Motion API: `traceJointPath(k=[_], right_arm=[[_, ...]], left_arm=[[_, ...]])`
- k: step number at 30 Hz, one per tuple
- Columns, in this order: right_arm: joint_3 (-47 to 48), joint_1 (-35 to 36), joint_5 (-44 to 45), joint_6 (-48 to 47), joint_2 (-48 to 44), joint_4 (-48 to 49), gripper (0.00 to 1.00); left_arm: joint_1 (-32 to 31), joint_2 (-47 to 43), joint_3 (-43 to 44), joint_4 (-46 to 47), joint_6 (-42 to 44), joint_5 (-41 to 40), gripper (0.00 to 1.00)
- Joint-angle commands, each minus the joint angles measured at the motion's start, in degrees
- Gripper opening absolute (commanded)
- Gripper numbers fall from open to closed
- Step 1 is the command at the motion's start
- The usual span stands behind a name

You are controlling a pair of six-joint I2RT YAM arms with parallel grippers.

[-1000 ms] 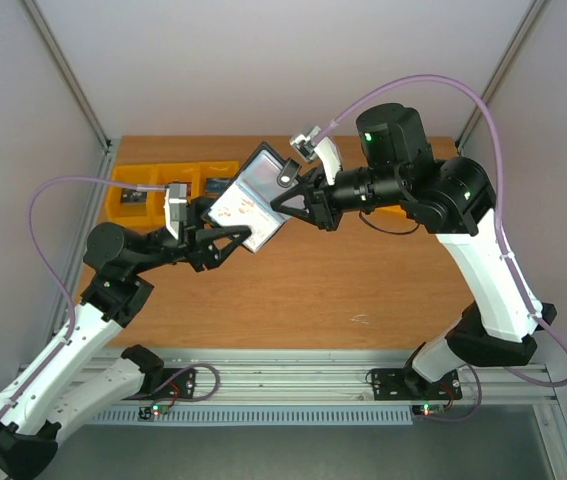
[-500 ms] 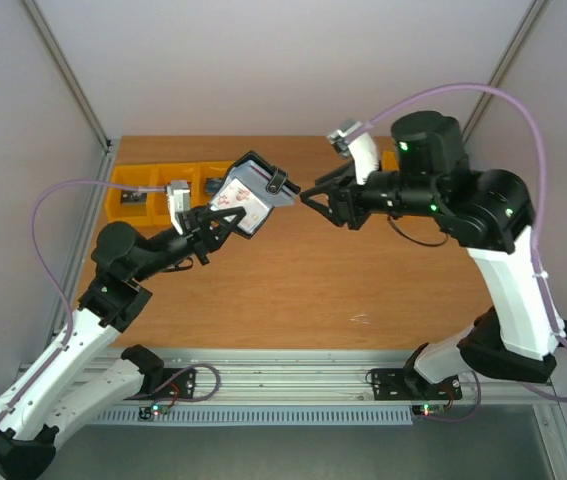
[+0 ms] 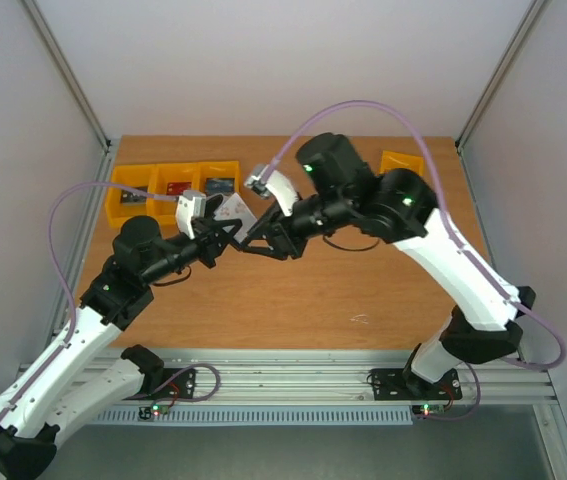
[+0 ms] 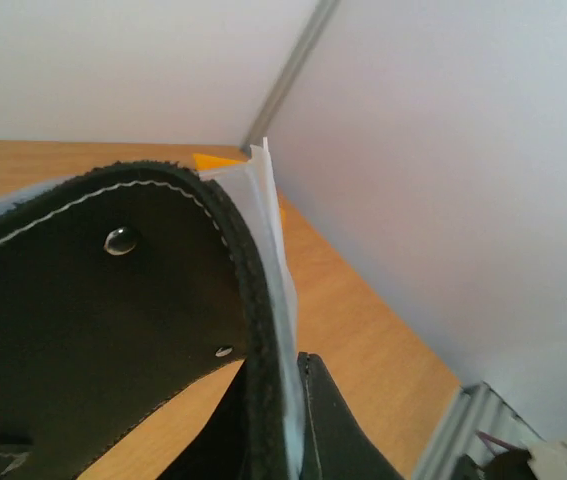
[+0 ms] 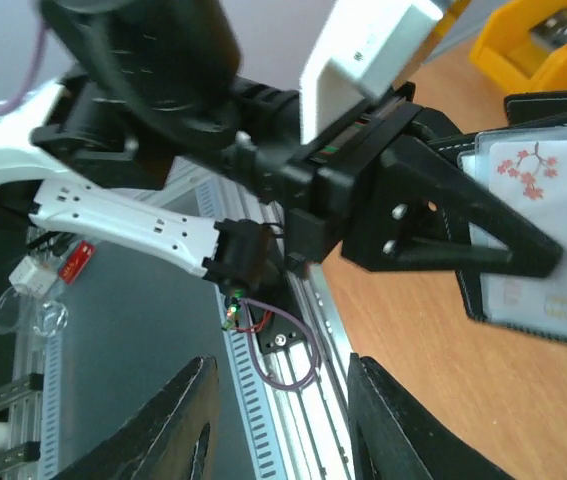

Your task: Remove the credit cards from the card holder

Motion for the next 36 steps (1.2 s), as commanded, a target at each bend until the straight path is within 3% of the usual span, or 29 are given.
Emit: traceJointPath(k=[1, 6, 10, 22, 27, 31, 36], right_arm=[[-4.86, -0.57, -3.58, -0.5, -0.61, 10.08, 0.35], [-13.25, -7.03, -8.59, 2.83, -4.95, 18.45, 0.34], [-15.42, -9.33, -9.82, 2.97, -6.51, 18.62, 0.33], [-16.1, -9.37, -15.24, 2.39, -4.82, 16.57, 0.25], [-16.09, -9.37, -17.63, 2.45, -5.13, 17.0, 0.04], [-16.94, -9.37, -18.43, 2.19, -5.63, 16.98, 0.01], [-18.8, -10.02, -15.99, 1.41, -8.27, 18.16, 0.01]], left_arm=[[0.06, -1.94, -0.42, 8.92, -0.13, 9.88, 0.0], [0.08, -2.94, -3.79, 23.53, -4.16, 21.47, 0.0], [0.06, -2.86, -4.13, 28.29, -5.32, 25.98, 0.0], [0.06, -2.39, -4.05, 30.24, -5.7, 27.12, 0.0], [0.09, -2.14, -3.98, 30.37, -5.67, 27.27, 0.0], [0.0, -1.93, -4.03, 30.35, -5.8, 27.61, 0.0], [-0.01, -1.97, -4.41, 30.49, -6.22, 27.57, 0.14]])
